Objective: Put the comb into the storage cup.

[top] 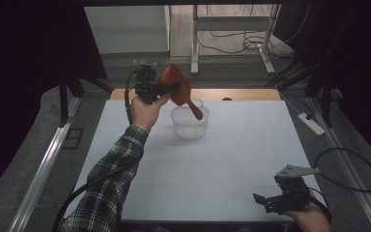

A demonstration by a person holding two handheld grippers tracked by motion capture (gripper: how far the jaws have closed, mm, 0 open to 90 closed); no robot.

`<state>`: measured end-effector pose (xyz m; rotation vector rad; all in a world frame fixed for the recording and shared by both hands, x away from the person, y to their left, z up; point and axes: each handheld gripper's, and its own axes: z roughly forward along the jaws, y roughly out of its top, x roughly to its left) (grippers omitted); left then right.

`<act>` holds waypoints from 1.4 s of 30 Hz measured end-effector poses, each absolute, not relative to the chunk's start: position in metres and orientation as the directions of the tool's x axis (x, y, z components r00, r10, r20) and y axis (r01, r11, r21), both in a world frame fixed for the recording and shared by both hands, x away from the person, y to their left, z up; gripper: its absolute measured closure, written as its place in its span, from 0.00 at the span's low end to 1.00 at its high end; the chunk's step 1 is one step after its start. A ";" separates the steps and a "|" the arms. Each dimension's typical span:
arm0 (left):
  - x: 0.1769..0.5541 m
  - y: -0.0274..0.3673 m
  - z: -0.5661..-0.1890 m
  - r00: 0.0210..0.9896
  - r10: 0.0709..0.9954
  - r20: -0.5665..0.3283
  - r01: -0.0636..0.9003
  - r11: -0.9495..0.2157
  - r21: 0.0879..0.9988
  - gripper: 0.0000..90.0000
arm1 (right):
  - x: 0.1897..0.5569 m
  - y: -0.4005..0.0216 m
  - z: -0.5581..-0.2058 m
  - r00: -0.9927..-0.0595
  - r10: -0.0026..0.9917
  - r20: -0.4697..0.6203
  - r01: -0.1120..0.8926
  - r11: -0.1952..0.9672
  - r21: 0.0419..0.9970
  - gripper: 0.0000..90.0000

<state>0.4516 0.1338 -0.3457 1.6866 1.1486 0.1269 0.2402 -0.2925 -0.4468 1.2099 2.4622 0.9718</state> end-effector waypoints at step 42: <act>0.459 0.118 -0.407 0.460 0.751 -0.473 0.677 0.048 0.734 0.65 | 0.241 -0.292 -0.448 -0.628 0.775 0.074 0.626 0.446 0.640 0.02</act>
